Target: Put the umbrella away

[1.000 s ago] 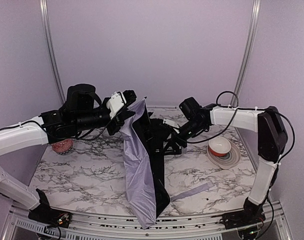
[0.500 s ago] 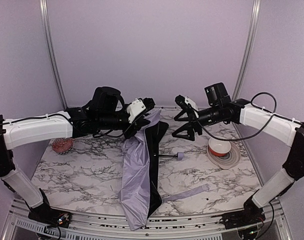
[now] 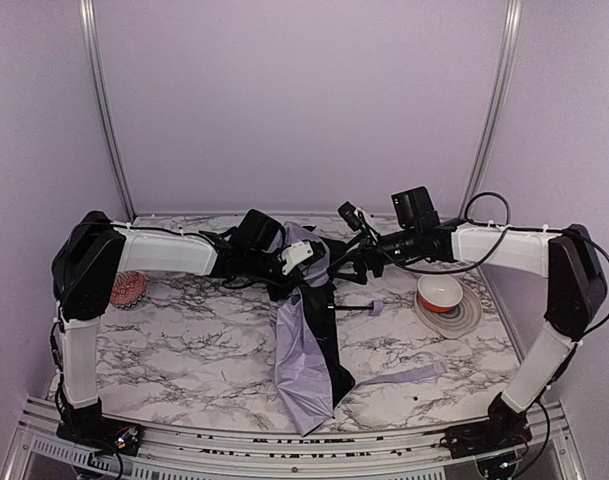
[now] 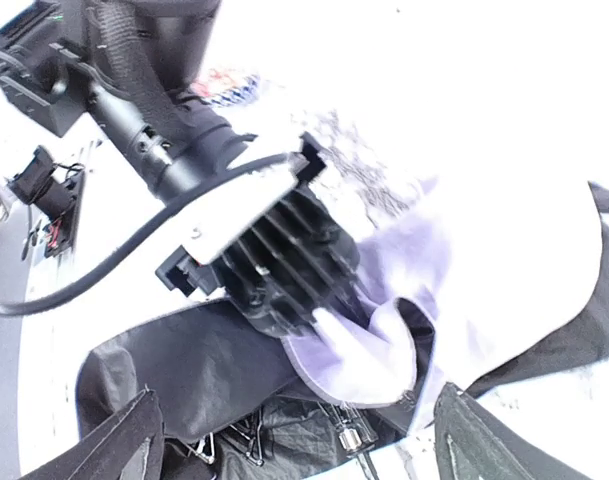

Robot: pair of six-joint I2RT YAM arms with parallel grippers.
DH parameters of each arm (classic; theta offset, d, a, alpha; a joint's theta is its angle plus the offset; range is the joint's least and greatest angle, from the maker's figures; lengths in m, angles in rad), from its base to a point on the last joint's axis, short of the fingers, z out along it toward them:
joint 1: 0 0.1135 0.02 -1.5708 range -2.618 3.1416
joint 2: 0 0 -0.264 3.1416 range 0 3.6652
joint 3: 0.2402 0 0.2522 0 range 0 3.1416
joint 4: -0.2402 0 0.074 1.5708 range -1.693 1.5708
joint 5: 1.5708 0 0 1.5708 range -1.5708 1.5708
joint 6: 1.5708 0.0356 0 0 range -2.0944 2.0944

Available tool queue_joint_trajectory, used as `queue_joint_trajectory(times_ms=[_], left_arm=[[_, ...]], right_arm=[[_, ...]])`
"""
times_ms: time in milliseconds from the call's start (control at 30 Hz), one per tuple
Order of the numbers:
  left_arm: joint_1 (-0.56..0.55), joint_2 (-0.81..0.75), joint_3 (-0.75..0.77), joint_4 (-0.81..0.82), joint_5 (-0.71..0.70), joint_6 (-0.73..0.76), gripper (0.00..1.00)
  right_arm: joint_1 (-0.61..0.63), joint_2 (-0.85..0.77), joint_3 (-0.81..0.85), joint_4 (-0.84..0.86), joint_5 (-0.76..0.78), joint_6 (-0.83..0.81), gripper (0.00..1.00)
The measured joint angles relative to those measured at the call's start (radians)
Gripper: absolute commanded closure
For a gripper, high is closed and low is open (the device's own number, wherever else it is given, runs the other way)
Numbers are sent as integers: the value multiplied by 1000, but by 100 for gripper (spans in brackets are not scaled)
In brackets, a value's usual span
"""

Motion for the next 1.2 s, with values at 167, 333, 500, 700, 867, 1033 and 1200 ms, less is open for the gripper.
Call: queue_joint_trajectory(times_ms=[167, 333, 500, 700, 867, 1033, 1200], left_arm=[[6, 8, 5, 8, 22, -16, 18], [7, -17, 8, 14, -47, -49, 1], [24, -89, 30, 13, -146, -59, 1], [60, -218, -4, 21, -267, -31, 1], [69, -261, -51, -1, -363, -8, 1], [69, -261, -53, -26, -399, 6, 1], [70, -289, -64, -42, -401, 32, 1]], right_arm=[[65, -47, -45, 1, 119, 45, 8], [225, -214, -157, -26, 232, 86, 9], [296, -335, -291, -65, 338, 160, 7], [446, -319, -439, -63, 381, 267, 6], [491, -203, -428, -11, 372, 291, 18], [491, -164, -400, 45, 343, 282, 96], [491, -132, -335, 45, 266, 238, 100]])
